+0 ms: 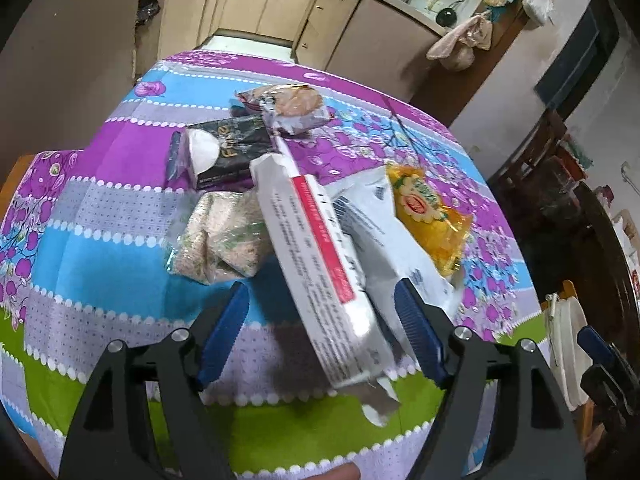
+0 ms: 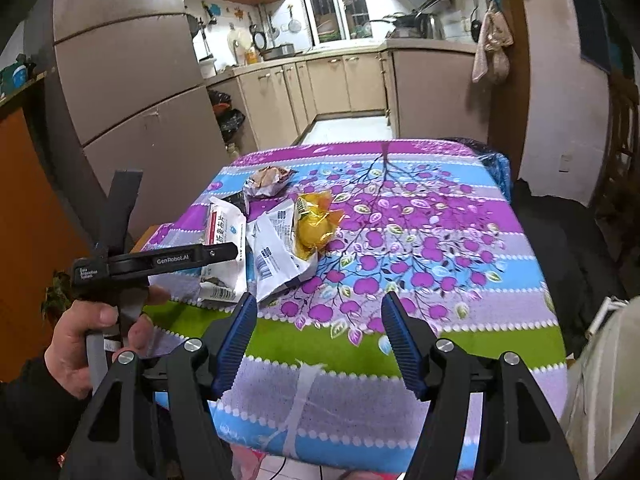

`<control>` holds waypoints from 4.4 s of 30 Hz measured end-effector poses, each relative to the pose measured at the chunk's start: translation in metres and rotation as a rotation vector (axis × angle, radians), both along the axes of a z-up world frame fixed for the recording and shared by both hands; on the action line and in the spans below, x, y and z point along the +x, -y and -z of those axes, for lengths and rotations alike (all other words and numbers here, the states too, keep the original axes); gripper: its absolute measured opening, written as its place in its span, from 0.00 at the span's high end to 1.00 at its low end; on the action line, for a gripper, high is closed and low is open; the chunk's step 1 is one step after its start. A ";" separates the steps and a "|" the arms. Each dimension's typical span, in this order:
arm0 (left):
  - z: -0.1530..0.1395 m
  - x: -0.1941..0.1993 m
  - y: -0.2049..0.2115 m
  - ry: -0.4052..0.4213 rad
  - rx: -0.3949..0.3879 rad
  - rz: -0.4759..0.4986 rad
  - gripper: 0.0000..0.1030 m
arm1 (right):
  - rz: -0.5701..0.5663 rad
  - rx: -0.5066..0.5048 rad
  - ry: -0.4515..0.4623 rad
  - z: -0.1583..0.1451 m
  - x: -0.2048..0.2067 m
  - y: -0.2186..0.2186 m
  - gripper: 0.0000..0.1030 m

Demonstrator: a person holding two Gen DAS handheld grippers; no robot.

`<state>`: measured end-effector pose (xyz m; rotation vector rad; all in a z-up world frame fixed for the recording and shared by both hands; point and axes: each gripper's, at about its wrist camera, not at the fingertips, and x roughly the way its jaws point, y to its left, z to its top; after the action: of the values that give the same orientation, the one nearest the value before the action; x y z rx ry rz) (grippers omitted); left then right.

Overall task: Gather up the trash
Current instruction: 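Grasp the white medicine box with the left tool while the right tool grasps white sachets, then lift and carry the white box and sachets over the white basin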

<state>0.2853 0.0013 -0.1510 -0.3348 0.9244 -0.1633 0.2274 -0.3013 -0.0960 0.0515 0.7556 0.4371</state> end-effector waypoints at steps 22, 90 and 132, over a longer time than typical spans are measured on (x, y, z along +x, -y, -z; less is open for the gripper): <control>0.001 -0.011 -0.012 0.043 0.014 0.023 0.73 | -0.162 -0.191 -0.080 0.031 0.151 -0.093 0.42; -0.167 -0.088 0.244 0.458 0.035 0.475 0.75 | 0.553 -0.116 0.360 -0.132 -0.116 0.162 0.77; -0.062 -0.058 0.473 0.124 0.227 0.780 0.74 | 0.780 0.029 -0.199 0.023 -0.083 0.426 0.77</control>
<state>0.2275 -0.4719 -0.0889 0.2614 0.9003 -0.7787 0.1444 -0.7272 -0.1190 0.4067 0.8588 -0.3049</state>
